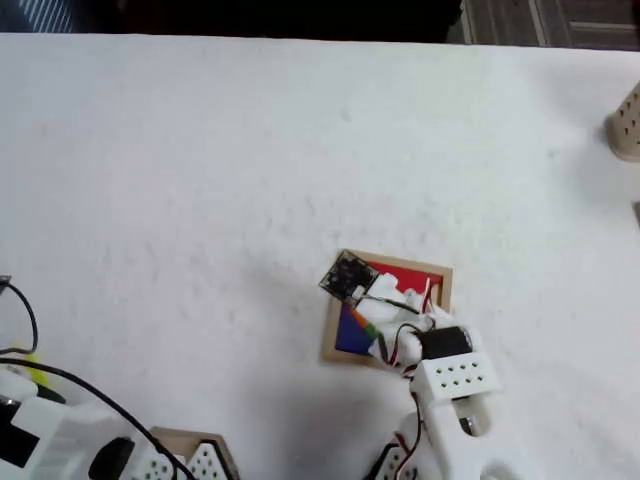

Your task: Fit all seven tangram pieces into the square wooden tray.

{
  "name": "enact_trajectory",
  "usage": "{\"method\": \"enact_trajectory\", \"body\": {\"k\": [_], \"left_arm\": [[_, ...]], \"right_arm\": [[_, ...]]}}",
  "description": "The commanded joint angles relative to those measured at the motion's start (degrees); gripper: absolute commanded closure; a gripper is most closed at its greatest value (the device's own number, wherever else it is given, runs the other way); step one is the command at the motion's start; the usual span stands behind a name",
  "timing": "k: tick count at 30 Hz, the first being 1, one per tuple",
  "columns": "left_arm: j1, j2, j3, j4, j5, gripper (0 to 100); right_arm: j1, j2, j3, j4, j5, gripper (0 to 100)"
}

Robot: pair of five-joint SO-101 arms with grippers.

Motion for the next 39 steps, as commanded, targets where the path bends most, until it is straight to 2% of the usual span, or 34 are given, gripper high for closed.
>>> {"method": "enact_trajectory", "body": {"k": [1, 10, 14, 19, 23, 32, 39], "left_arm": [[-0.31, 8.48, -0.44, 5.63, 0.88, 82], [-0.31, 8.84, -2.37, 6.86, 0.44, 82], [-0.31, 8.4, -2.55, 3.87, 0.44, 82], [-0.4, 7.78, -3.87, 2.37, 0.88, 75], [-0.48, 1.27, -3.43, 2.46, 0.88, 75], [1.19, -21.49, 15.65, -5.89, 0.88, 75], [3.03, -25.01, 24.53, -6.42, 0.53, 75]], "right_arm": [[-0.13, 0.22, 0.0, 0.48, 0.26, 95.4], [-0.04, 0.22, 0.0, 0.48, 0.26, 95.4], [-0.04, 0.22, 0.0, 0.48, 0.26, 95.4], [-0.04, 0.22, 0.0, 0.48, 0.35, 95.4], [-0.04, 0.22, 0.0, 0.48, 0.44, 95.4], [-0.04, 0.22, 0.0, 0.48, 0.44, 95.4], [-0.04, 0.22, 0.0, 0.57, 0.44, 95.4]]}}
